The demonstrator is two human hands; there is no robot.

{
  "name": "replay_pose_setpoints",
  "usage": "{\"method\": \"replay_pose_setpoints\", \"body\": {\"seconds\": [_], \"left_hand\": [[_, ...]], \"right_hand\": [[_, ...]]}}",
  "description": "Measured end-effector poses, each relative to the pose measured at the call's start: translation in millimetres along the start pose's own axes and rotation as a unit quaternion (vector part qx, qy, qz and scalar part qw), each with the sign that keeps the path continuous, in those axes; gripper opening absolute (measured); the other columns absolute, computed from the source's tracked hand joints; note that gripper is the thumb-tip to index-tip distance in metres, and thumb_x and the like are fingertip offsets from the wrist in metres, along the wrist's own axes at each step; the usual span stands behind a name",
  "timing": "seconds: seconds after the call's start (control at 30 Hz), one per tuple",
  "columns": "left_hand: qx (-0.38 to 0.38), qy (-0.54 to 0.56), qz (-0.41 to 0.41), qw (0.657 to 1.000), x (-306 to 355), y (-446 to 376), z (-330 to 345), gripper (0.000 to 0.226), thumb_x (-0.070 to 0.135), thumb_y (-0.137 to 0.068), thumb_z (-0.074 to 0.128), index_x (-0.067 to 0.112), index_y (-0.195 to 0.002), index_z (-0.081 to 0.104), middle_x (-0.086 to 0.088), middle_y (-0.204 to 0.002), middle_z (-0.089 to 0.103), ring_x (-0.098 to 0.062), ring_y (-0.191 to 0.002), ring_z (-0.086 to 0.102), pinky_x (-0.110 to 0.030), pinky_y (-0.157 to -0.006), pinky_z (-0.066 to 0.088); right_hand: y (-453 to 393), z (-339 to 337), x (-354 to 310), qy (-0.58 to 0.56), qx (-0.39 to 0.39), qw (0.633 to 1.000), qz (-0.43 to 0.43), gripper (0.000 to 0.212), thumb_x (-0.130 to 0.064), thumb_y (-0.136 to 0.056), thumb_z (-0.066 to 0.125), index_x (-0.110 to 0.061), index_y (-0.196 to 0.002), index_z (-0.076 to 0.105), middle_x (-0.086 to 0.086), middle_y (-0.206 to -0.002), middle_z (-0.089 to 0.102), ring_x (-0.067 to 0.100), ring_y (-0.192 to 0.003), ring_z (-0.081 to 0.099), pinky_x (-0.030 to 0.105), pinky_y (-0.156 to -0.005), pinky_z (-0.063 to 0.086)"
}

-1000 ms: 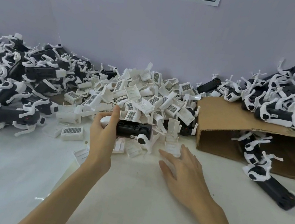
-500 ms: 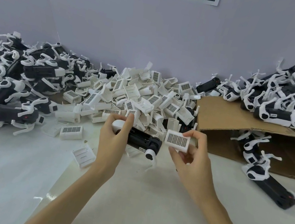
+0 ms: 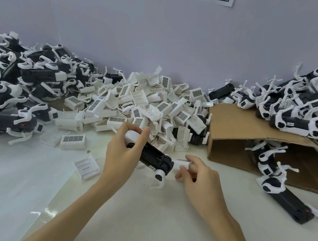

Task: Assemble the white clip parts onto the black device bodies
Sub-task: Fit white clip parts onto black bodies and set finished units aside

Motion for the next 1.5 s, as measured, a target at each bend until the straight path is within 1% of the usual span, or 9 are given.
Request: {"method": "replay_pose_setpoints", "body": {"seconds": [0.17,0.27,0.43,0.57,0.63,0.73,0.83,1.2,1.5], "left_hand": [[-0.008,-0.020,0.022,1.000,2,2,1,0.021,0.044,-0.100,0.069,0.026,-0.093,0.062,-0.009,-0.079,0.071,-0.010,-0.061,0.057,-0.020,-0.058,0.045],[-0.008,-0.033,0.033,0.999,3,3,1,0.020,0.043,-0.101,0.069,0.027,-0.092,0.062,-0.005,-0.073,0.071,-0.006,-0.055,0.053,-0.014,-0.053,0.041],[-0.018,-0.037,0.040,0.998,3,3,3,0.020,0.043,-0.102,0.068,0.026,-0.093,0.062,-0.005,-0.079,0.074,-0.013,-0.062,0.060,-0.021,-0.057,0.047],[-0.022,-0.046,0.043,0.998,3,5,5,0.019,0.042,-0.102,0.068,0.026,-0.093,0.062,-0.006,-0.076,0.073,-0.008,-0.056,0.055,-0.019,-0.054,0.046],[-0.012,-0.042,0.045,0.998,4,4,3,0.018,0.041,-0.102,0.068,0.027,-0.092,0.062,-0.005,-0.074,0.073,-0.006,-0.054,0.055,-0.017,-0.053,0.045],[-0.002,-0.025,0.042,0.999,5,2,1,0.017,0.039,-0.102,0.068,0.027,-0.092,0.063,-0.002,-0.076,0.072,-0.013,-0.060,0.060,-0.023,-0.057,0.048],[0.005,-0.001,0.030,1.000,6,1,-1,0.018,0.038,-0.103,0.068,0.025,-0.091,0.064,-0.006,-0.079,0.071,-0.019,-0.065,0.060,-0.024,-0.059,0.048],[-0.029,0.053,-0.043,0.997,2,8,9,0.026,0.044,-0.102,0.067,0.020,-0.095,0.066,-0.022,-0.090,0.070,-0.024,-0.069,0.059,-0.020,-0.057,0.047],[-0.022,0.037,-0.027,0.999,1,9,8,0.022,0.043,-0.101,0.067,0.023,-0.093,0.068,-0.006,-0.068,0.065,-0.020,-0.063,0.055,-0.021,-0.056,0.043]], "right_hand": [[0,-9,-1,0.045,0.060,0.997,-0.035,0.021,-0.037,-0.096,0.073,-0.022,-0.109,0.079,-0.010,-0.061,0.068,0.011,-0.065,0.063,0.033,-0.074,0.054],[-1,-17,-2,0.007,0.118,0.992,-0.044,0.018,-0.043,-0.092,0.075,-0.029,-0.082,0.080,-0.012,-0.061,0.063,0.013,-0.063,0.058,0.022,-0.060,0.044],[-3,-15,-3,-0.229,0.066,0.969,0.070,0.021,-0.047,-0.090,0.073,-0.027,-0.093,0.079,-0.012,-0.088,0.074,0.006,-0.079,0.074,0.015,-0.063,0.050],[-1,-10,-2,-0.366,0.004,0.912,0.183,0.026,-0.042,-0.093,0.075,-0.018,-0.103,0.076,-0.009,-0.093,0.078,0.021,-0.088,0.080,0.027,-0.045,0.024],[-2,-7,-3,-0.435,-0.024,0.878,0.199,0.029,-0.035,-0.095,0.075,-0.012,-0.112,0.074,0.006,-0.102,0.080,0.027,-0.098,0.078,0.026,-0.042,0.039],[-4,-5,-7,-0.545,-0.053,0.815,0.190,0.029,-0.017,-0.098,0.069,0.003,-0.120,0.070,0.019,-0.117,0.076,0.034,-0.112,0.073,0.028,-0.087,0.062],[-5,-4,-7,-0.583,-0.054,0.786,0.197,0.030,-0.009,-0.098,0.067,0.006,-0.124,0.066,0.019,-0.119,0.075,0.030,-0.115,0.072,0.029,-0.095,0.060],[-7,-11,2,-0.612,0.051,0.744,0.264,0.045,-0.025,-0.096,0.073,0.011,-0.123,0.062,0.022,-0.112,0.076,0.033,-0.102,0.076,0.044,-0.091,0.063],[-4,-10,-8,-0.575,0.010,0.783,0.236,0.037,-0.040,-0.098,0.065,-0.005,-0.098,0.077,0.018,-0.113,0.077,0.033,-0.105,0.075,0.036,-0.077,0.060]]}}
Point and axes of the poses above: each hand's wrist, its own y-axis away from the middle knuckle, its own z-axis out of the palm, x = y × z, the point moved 3 cm from there along -y, towards the middle knuckle
